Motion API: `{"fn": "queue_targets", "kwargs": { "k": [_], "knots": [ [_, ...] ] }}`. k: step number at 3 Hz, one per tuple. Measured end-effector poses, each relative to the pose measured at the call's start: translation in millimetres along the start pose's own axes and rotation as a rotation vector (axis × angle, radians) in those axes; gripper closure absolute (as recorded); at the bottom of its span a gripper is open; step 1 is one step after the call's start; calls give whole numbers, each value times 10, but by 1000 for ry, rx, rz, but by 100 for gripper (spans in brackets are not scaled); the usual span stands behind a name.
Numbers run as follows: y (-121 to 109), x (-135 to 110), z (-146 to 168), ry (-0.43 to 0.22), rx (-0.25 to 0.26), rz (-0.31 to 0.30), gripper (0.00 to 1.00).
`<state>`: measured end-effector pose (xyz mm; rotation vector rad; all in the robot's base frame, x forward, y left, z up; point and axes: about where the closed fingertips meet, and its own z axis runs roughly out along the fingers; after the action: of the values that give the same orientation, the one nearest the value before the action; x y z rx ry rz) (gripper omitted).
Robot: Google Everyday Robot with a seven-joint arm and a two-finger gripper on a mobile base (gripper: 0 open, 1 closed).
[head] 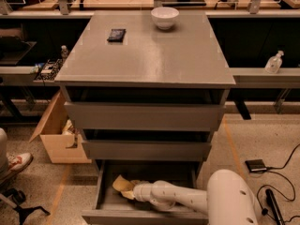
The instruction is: Place sponge into bottom drawer
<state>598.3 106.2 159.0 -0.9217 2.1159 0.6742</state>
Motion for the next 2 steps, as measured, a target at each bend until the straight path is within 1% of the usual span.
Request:
{"fn": "queue_targets", "kwargs": {
  "k": [1, 2],
  "knots": [
    [15, 1, 10, 0, -2, 0, 38],
    [7, 3, -10, 0, 11, 1, 15]
  ]
}}
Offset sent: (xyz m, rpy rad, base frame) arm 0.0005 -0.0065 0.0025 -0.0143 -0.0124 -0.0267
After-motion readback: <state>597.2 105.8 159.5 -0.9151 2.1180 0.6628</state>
